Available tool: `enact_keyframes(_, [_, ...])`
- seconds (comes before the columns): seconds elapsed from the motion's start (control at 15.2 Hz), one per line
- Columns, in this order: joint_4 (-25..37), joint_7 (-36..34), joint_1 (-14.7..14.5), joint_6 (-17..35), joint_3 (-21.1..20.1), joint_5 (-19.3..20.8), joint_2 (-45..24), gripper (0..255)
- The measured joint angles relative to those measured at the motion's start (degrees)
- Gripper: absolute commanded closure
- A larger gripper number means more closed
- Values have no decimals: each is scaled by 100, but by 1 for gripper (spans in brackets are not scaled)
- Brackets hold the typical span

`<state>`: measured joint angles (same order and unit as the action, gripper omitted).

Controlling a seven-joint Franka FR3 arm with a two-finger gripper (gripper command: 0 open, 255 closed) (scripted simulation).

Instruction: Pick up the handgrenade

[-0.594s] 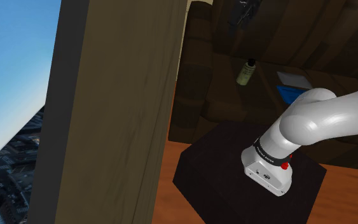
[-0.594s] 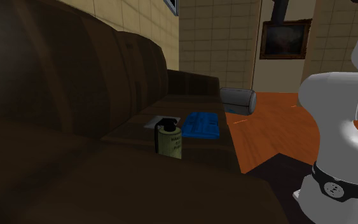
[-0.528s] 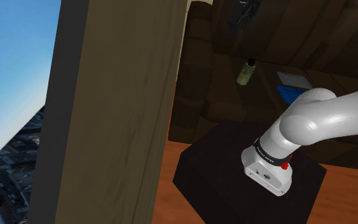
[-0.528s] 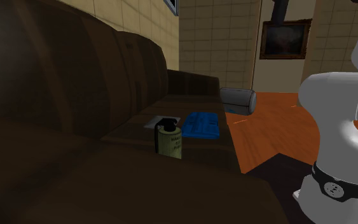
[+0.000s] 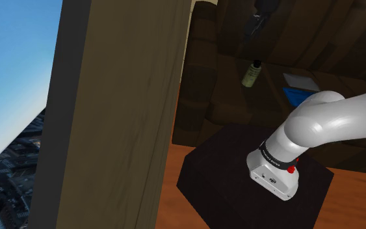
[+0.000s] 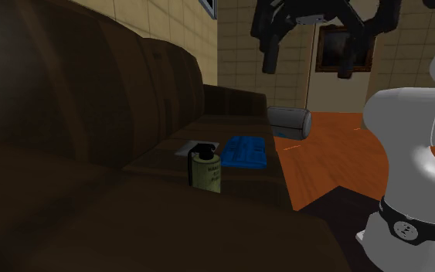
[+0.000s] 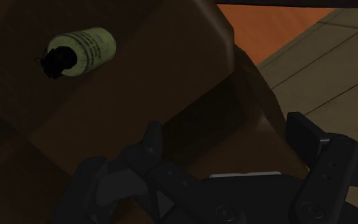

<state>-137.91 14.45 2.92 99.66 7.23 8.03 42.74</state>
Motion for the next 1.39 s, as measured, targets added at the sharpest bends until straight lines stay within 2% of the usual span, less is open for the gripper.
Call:
enact_keyframes(0.33, [-159, 665, 208, 392, 625, 342, -173, 0])
enact_keyframes(0.79, [-191, 1599, 412, 1190, 1565, 705, -830, 0])
enact_keyframes(1.12, [10, 2368, 452, 1806, 2318, 770, -1558, 0])
enact_keyframes(1.39, [37, 2626, 437, 2095, 2573, 738, -1854, 0])
